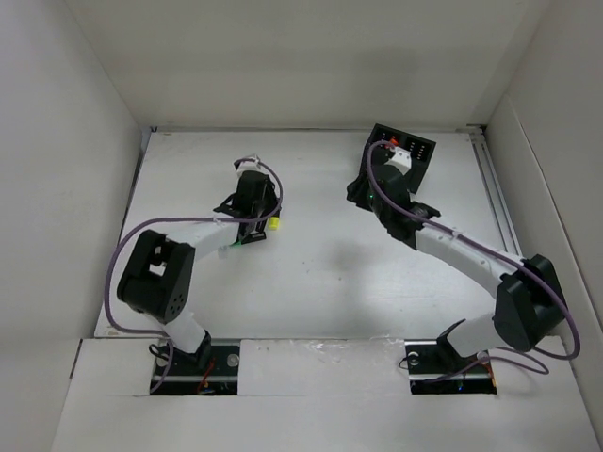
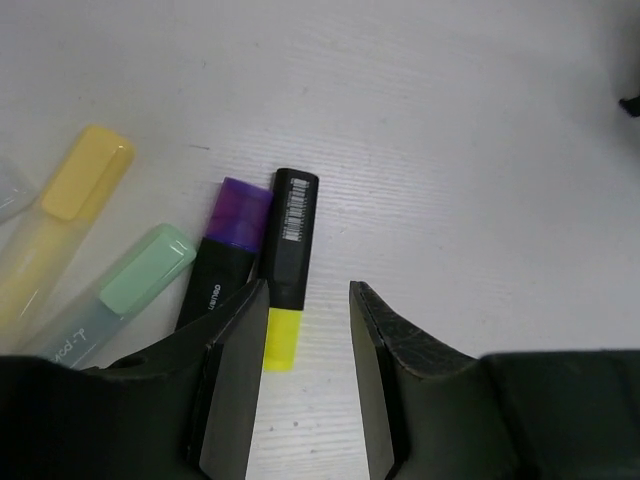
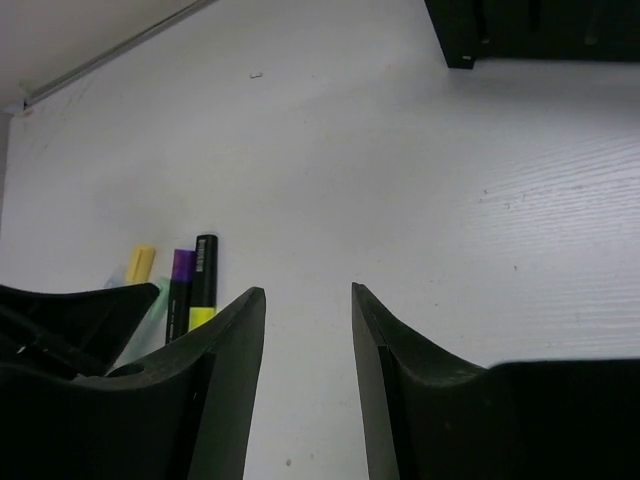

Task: Sort the stationery into containers
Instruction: Pick up the pen from the center of the board.

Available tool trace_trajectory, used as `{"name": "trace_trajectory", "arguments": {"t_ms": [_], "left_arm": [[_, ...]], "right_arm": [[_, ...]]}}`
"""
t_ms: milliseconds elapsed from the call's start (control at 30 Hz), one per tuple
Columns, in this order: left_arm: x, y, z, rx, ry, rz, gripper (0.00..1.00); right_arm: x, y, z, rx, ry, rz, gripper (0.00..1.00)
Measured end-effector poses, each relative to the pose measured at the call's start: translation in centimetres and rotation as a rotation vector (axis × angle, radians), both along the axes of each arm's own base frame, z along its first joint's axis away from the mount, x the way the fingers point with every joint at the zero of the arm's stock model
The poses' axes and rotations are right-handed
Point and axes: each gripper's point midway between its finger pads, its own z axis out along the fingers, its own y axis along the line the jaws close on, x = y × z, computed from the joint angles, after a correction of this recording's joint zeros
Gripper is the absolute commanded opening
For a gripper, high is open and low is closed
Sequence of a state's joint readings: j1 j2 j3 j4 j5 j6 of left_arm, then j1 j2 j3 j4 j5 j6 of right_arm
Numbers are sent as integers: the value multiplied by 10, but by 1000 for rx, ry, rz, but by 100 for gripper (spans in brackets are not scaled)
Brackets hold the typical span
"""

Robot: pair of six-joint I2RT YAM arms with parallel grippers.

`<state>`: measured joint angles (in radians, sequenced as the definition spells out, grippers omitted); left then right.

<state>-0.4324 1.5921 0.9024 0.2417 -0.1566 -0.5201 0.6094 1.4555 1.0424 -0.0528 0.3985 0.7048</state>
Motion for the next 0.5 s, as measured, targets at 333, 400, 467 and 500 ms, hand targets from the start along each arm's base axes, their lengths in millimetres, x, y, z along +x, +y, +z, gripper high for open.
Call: {"name": "trace_trajectory", "arguments": {"t_ms": [333, 400, 467, 500], "left_arm": [[-6, -6, -55, 123, 154, -35, 40], [-6, -9, -55, 131, 153, -45, 40], [-3, -10, -54, 138, 149, -44, 40], [-1, -11, -56, 142, 152, -43, 40]], "right_arm": [[-3, -13, -4, 48, 31, 31, 48], [-4, -11, -4, 53, 34, 43, 48], [-5, -10, -4, 56, 36, 51, 48], [-5, -9, -5, 57, 38, 53, 48]]}}
